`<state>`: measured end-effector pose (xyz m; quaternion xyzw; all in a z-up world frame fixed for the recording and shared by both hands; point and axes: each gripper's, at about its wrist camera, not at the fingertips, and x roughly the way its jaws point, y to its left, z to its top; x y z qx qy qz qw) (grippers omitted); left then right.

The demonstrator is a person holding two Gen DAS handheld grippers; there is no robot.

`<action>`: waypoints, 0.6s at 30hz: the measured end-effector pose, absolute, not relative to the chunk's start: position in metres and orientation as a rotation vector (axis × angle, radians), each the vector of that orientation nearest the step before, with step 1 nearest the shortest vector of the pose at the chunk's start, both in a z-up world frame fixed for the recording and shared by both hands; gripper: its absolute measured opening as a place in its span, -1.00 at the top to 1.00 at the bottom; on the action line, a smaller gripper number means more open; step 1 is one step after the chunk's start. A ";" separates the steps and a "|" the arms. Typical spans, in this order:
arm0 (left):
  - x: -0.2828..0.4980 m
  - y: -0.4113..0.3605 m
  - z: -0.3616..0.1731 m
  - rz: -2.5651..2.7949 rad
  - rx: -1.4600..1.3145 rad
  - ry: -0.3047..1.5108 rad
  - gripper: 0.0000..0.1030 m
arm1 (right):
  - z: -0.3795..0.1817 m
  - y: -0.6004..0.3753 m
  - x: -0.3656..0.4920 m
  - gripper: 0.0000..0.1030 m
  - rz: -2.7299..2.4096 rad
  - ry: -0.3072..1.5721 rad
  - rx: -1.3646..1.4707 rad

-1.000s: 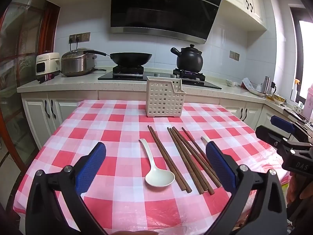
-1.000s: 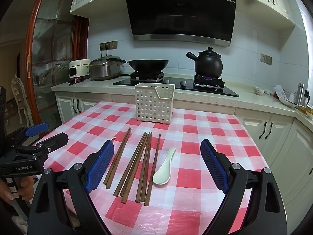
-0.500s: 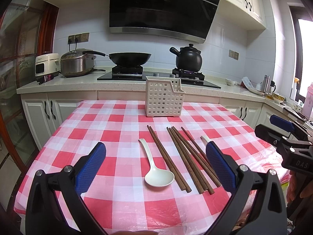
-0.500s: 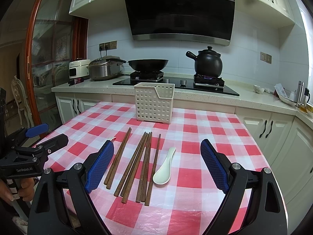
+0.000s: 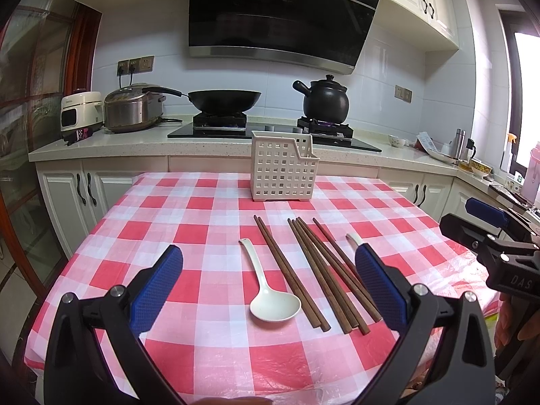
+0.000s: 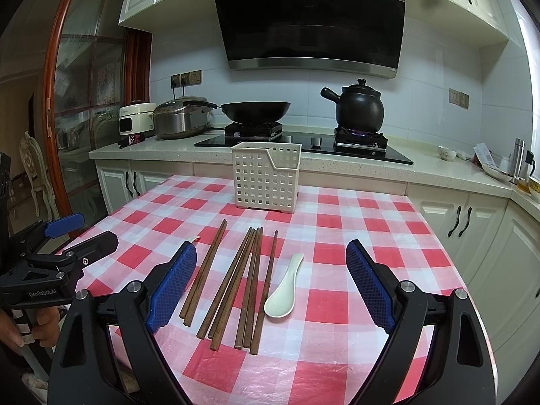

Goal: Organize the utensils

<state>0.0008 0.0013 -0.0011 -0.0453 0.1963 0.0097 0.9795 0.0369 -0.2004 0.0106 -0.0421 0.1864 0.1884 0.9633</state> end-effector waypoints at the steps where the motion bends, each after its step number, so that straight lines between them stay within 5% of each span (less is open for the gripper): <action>1: 0.001 0.001 -0.001 0.019 -0.091 0.395 -0.92 | 0.011 -0.200 0.037 -0.65 0.382 0.377 -0.085; 18: 0.000 0.000 -0.001 0.008 -0.093 0.393 -0.92 | 0.009 -0.200 0.037 -0.65 0.381 0.379 -0.083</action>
